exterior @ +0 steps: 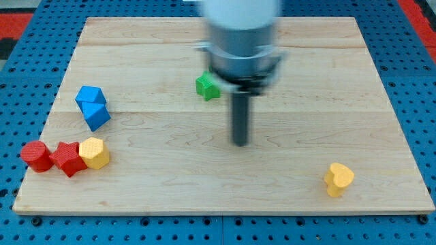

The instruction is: Push the yellow heart into the yellow hexagon

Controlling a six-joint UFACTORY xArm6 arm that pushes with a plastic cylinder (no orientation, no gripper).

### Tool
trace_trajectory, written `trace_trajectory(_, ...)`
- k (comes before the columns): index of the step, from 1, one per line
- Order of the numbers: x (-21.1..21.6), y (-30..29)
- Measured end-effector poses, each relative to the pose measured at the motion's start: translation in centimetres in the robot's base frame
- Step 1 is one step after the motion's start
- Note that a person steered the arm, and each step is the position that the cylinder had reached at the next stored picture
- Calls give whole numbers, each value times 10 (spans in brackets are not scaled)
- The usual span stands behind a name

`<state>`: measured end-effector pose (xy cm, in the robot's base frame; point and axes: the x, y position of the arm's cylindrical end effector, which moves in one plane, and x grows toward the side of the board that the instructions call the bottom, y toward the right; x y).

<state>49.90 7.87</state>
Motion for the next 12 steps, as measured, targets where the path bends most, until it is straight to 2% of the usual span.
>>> trace_trajectory(1, 21, 116)
trace_trajectory(2, 84, 157)
trace_trajectory(3, 94, 103)
trace_trajectory(4, 81, 72)
trace_trajectory(5, 63, 77)
trace_trajectory(7, 54, -13)
trace_trajectory(8, 82, -43)
trace_trajectory(9, 95, -30)
trace_trajectory(11, 92, -169)
trace_trajectory(12, 76, -118)
